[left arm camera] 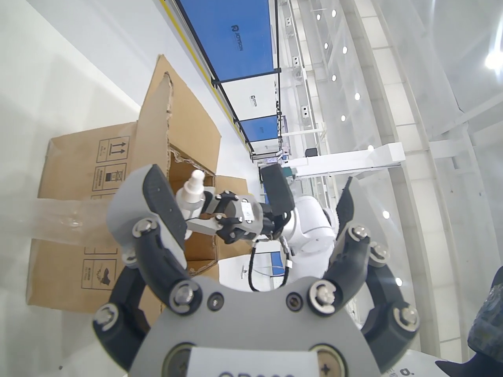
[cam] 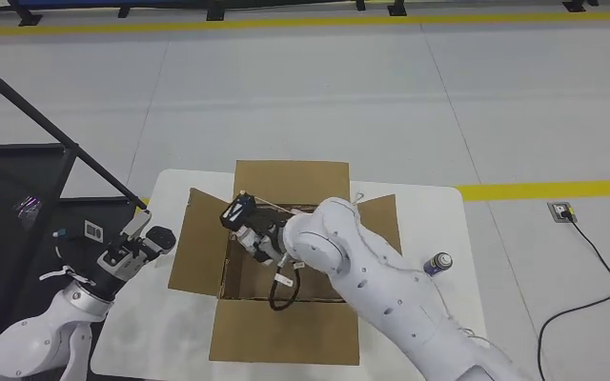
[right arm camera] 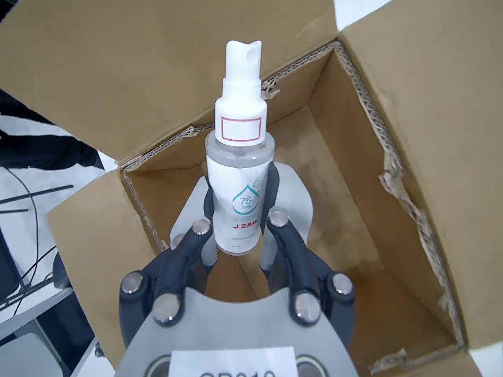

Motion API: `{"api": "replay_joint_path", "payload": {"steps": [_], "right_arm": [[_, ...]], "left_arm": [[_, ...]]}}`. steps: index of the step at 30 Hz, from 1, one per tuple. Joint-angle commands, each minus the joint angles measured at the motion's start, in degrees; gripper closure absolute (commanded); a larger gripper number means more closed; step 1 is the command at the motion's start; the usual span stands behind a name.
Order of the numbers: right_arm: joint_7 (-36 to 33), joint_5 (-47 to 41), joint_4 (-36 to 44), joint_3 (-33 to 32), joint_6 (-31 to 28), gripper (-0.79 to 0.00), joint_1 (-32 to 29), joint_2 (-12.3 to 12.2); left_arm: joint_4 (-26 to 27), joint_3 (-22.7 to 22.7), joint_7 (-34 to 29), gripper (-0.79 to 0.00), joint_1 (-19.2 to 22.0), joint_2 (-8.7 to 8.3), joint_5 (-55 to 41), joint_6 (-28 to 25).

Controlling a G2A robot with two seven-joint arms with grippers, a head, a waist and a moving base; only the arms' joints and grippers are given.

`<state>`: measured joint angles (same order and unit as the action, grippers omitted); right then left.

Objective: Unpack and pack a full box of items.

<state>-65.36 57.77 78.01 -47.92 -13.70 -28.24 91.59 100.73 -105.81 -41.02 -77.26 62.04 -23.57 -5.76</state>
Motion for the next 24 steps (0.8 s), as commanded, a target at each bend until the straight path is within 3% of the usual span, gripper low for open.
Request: {"api": "replay_joint_path", "payload": {"steps": [1, 11, 24], "right_arm": [[-1.1, 5.4, 12.0, -2.9, 1.6, 0.000, -6.4, -1.6], [6.0, 17.6, 34.3, -10.0, 4.8, 0.000, -22.1, -4.5], [6.0, 17.6, 34.3, -10.0, 4.8, 0.000, -22.1, -4.5]], "left_arm": [[0.2, 0.2, 0.0, -0.785, 0.0, -0.05, 0.2, 0.0], [1.0, 0.7, 0.2, -0.785, -0.5, -0.28, 0.6, -0.2], [2.0, 0.1, -0.4, -0.785, -2.5, -0.58, 0.5, -0.9]]}}
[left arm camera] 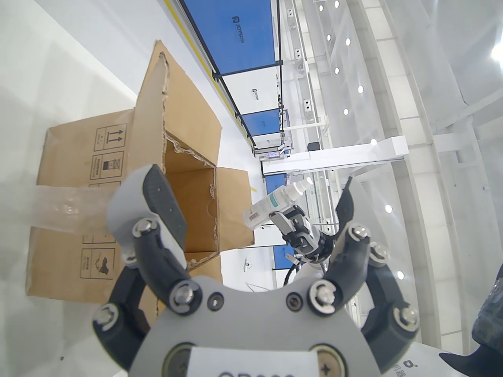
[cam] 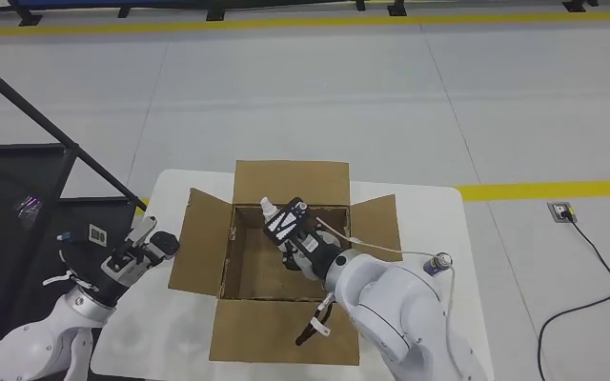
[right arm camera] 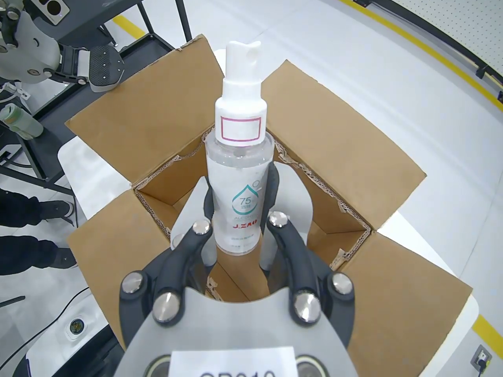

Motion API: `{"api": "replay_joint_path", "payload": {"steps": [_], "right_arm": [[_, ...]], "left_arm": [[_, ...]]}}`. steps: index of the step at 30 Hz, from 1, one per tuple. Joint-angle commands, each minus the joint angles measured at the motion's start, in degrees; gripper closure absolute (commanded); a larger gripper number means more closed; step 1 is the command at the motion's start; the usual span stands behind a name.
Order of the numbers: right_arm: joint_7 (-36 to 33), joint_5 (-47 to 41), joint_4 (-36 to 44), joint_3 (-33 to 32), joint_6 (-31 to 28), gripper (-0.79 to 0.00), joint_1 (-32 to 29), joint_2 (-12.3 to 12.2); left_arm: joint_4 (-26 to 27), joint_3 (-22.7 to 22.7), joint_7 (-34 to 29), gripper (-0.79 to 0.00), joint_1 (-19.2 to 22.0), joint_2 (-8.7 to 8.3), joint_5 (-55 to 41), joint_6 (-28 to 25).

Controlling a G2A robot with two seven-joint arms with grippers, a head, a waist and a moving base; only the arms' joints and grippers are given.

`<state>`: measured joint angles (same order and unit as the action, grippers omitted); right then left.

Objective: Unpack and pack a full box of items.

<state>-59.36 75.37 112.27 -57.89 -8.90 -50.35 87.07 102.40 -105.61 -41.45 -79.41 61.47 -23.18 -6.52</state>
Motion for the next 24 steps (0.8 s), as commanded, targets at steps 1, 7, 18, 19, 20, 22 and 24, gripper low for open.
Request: {"api": "replay_joint_path", "payload": {"steps": [1, 7, 18, 19, 20, 22, 24], "right_arm": [[0.0, 0.0, 0.0, 0.0, 0.0, 0.000, 0.0, 0.0], [3.5, -0.2, 0.1, -0.5, 1.5, 0.000, -0.9, 0.0], [31.0, -2.3, 18.5, -16.2, 2.0, 0.000, -23.3, -2.1], [33.0, -1.9, 19.9, -18.2, 1.6, 0.000, -26.2, -2.4], [35.0, -1.5, 21.1, -20.1, 1.7, 0.000, -29.0, -2.6], [39.1, -1.2, 22.4, -23.6, 1.6, 0.000, -34.2, -2.9], [43.7, -0.2, 22.4, -26.9, 1.9, 0.000, -38.7, -3.2]], "left_arm": [[0.6, -0.2, 0.0, -0.785, -0.7, -0.03, 0.0, -0.2], [1.5, -1.8, 1.0, -0.785, -3.6, -0.05, -0.7, -1.2], [2.0, -3.5, 1.9, -0.785, -5.5, -0.05, -2.3, -1.5], [2.0, -3.5, 1.9, -0.785, -5.5, -0.05, -2.3, -1.5], [2.0, -3.5, 1.9, -0.785, -5.5, -0.05, -2.3, -1.5], [2.0, -3.5, 1.9, -0.785, -5.5, -0.05, -2.3, -1.5], [2.0, -3.5, 1.9, -0.785, -5.5, -0.05, -2.3, -1.5]]}}
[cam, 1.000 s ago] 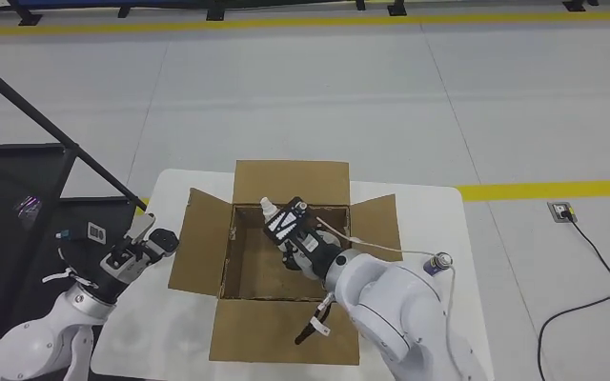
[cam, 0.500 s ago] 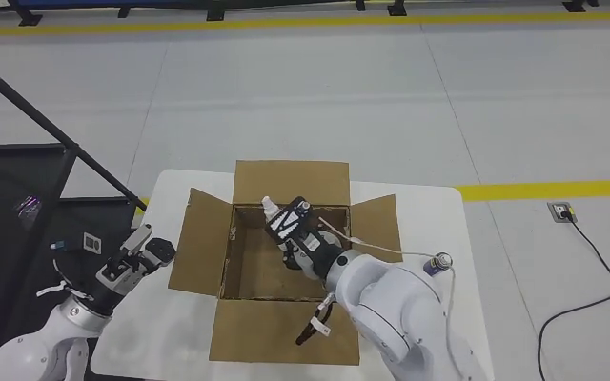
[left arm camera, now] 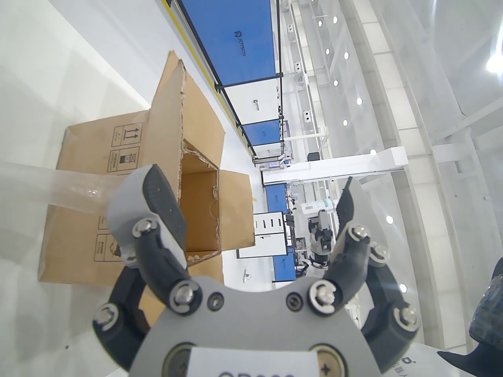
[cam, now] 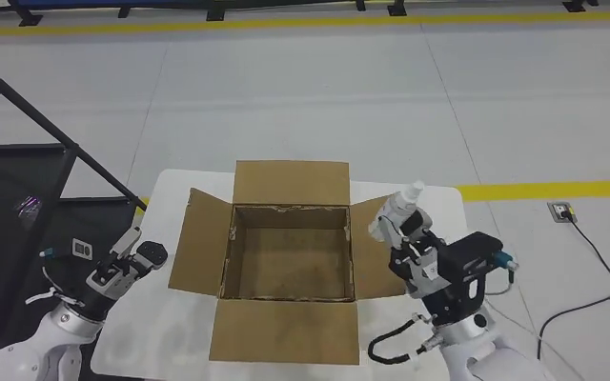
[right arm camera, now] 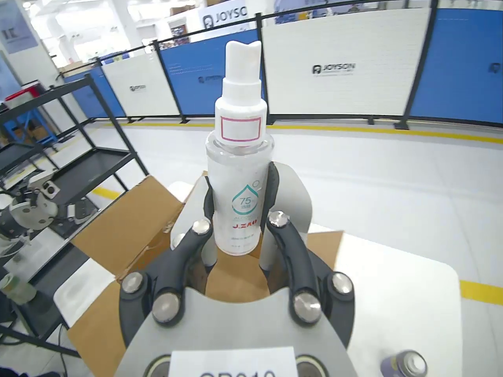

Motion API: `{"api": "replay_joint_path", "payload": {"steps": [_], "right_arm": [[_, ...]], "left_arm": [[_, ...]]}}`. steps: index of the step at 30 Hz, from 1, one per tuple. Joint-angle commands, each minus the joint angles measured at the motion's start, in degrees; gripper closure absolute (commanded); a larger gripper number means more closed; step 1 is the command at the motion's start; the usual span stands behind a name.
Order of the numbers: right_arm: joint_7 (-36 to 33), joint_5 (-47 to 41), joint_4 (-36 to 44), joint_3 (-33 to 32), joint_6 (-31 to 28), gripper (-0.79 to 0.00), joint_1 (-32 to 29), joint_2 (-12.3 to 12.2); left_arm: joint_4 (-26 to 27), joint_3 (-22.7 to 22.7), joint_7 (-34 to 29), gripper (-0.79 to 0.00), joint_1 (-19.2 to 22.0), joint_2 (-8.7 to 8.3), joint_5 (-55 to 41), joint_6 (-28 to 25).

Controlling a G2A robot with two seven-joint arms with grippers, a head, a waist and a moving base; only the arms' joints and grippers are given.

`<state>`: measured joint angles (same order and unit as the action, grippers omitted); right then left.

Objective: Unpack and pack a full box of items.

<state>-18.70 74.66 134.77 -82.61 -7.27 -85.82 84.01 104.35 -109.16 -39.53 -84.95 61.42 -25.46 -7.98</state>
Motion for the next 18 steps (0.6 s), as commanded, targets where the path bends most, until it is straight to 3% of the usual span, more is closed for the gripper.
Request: {"api": "replay_joint_path", "payload": {"steps": [1, 10, 14, 18], "right_arm": [[5.4, 0.6, -0.1, -3.5, 0.5, 0.000, -5.4, -0.2], [19.5, 2.0, -2.5, -13.1, 5.6, 0.000, -22.0, -0.5], [22.6, -0.9, -7.9, -15.3, 7.2, 0.000, -24.3, -0.4], [23.5, -3.1, -14.5, -15.9, 7.1, 0.000, -23.0, -0.5]], "left_arm": [[0.0, 0.0, 0.0, -0.785, 0.0, 0.00, 0.0, 0.0], [0.0, 0.0, 0.0, -0.785, 0.0, 0.00, 0.0, 0.0], [0.0, 0.0, 0.0, -0.785, 0.0, 0.00, 0.0, 0.0], [0.0, 0.0, 0.0, -0.785, 0.0, 0.00, 0.0, 0.0]]}}
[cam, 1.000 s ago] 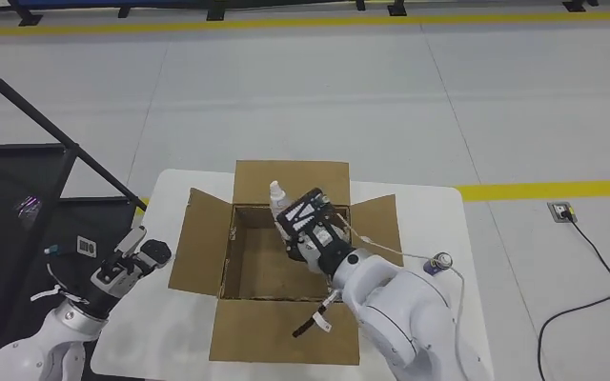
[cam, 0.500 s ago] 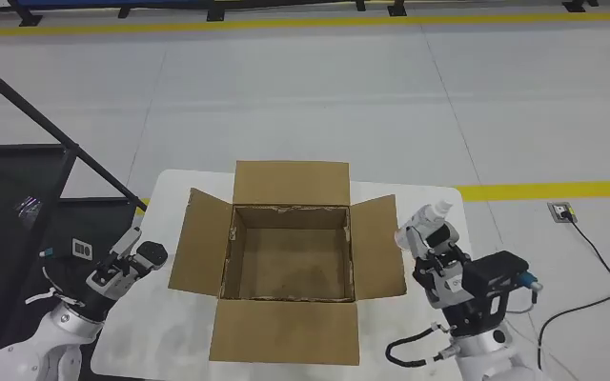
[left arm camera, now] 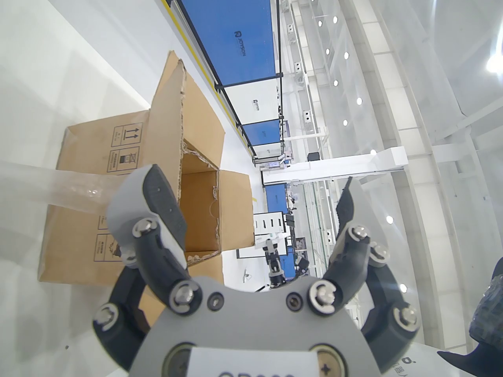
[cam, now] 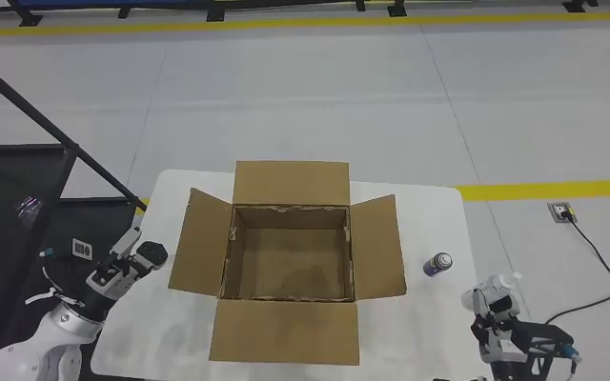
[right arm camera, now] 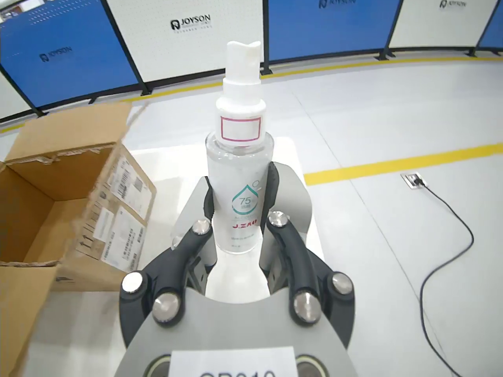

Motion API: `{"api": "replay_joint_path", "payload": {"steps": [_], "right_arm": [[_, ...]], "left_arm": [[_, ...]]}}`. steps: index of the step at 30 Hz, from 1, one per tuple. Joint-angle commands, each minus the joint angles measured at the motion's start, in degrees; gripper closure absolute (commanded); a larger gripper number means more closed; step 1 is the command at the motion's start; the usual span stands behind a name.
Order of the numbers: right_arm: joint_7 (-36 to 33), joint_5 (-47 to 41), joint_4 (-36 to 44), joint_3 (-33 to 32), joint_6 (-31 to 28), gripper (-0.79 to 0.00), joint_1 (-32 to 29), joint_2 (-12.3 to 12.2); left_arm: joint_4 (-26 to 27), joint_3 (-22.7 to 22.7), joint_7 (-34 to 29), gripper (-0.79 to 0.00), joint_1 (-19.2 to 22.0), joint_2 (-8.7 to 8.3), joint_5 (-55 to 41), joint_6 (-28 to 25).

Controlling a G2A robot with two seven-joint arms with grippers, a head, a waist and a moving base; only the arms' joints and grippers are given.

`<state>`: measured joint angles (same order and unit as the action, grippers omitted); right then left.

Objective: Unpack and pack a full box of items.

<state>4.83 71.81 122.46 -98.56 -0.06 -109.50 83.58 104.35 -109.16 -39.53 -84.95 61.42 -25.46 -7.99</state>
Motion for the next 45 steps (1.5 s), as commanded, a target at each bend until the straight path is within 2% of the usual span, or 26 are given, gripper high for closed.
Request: {"api": "replay_joint_path", "payload": {"steps": [1, 3, 10, 12, 26, 29, 36, 41, 45], "right_arm": [[-0.1, -0.6, -3.9, 0.4, 0.1, 0.000, 1.5, 0.0], [0.1, 0.4, -7.5, 0.9, 2.6, 0.000, 3.5, 0.0], [1.7, -2.8, -16.9, 4.6, 4.4, 0.000, 8.6, 0.4], [-0.3, -1.7, -17.4, 5.3, 4.1, 0.000, 9.1, 0.3], [-0.3, -1.7, -17.4, 5.3, 4.1, 0.000, 9.1, 0.3], [-1.3, -0.8, -17.2, 5.6, 5.1, 0.000, 10.8, 0.3], [11.0, -5.5, -23.3, 8.6, 7.2, 0.000, 13.7, 1.1], [15.5, -2.6, -29.7, 10.6, 11.2, 0.000, 16.6, 1.4], [24.6, -1.6, -34.7, 11.4, 13.4, 0.000, 18.4, 1.7]], "left_arm": [[0.0, 0.0, 0.0, -0.785, 0.0, 0.00, 0.0, 0.0], [0.0, 0.0, 0.0, -0.785, 0.0, 0.00, 0.0, 0.0], [0.0, 0.0, 0.0, -0.785, 0.0, 0.00, 0.0, 0.0], [0.0, 0.0, 0.0, -0.785, 0.0, 0.00, 0.0, 0.0], [0.0, 0.0, 0.0, -0.785, 0.0, 0.00, 0.0, 0.0], [0.0, 0.0, 0.0, -0.785, 0.0, 0.00, 0.0, 0.0], [0.0, 0.0, 0.0, -0.785, 0.0, 0.00, 0.0, 0.0], [0.0, 0.0, 0.0, -0.785, 0.0, 0.00, 0.0, 0.0], [0.0, 0.0, 0.0, -0.785, 0.0, 0.00, 0.0, 0.0]]}}
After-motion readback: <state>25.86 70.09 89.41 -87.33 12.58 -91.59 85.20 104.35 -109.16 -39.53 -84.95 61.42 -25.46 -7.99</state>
